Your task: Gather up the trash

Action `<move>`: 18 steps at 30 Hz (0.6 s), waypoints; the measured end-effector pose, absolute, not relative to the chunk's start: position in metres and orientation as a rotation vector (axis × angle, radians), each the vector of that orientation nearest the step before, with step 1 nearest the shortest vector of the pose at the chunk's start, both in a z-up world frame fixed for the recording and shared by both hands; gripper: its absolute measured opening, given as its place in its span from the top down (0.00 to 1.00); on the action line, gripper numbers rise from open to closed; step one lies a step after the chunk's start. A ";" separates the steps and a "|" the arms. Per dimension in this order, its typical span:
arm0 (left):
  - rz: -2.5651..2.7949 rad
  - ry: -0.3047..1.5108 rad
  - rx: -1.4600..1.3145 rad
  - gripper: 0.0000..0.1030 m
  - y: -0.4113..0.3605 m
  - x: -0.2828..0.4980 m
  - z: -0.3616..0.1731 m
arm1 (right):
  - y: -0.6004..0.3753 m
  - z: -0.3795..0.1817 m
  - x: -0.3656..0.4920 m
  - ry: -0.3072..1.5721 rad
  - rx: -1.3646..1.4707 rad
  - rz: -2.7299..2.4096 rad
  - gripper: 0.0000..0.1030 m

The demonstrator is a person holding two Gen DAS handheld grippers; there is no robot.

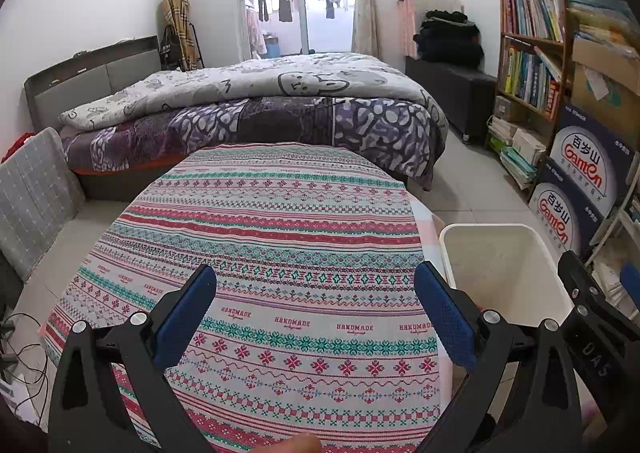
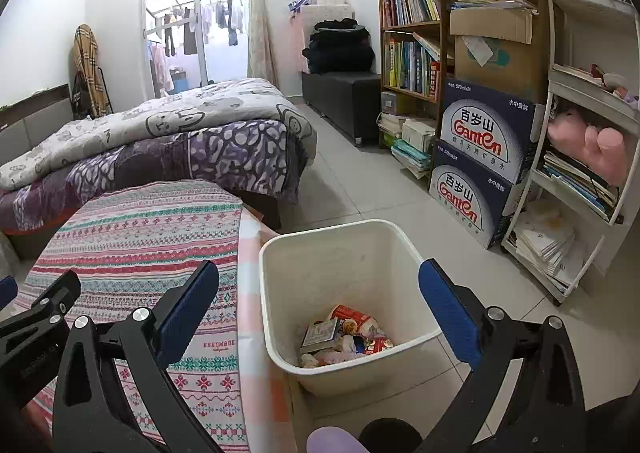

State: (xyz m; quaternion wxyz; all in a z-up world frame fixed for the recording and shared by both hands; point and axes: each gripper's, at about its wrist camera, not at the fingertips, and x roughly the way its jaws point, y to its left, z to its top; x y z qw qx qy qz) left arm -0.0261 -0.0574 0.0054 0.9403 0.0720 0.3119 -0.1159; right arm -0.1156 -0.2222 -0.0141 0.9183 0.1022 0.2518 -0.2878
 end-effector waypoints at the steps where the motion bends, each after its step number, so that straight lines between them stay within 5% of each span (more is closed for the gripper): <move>1: -0.236 0.635 0.148 0.07 -0.057 -0.026 0.005 | -0.222 -0.014 -0.116 0.518 0.210 -0.592 0.07; 18: -0.216 0.623 0.177 0.07 -0.057 -0.026 0.004 | -0.223 -0.022 -0.112 0.564 0.207 -0.582 0.07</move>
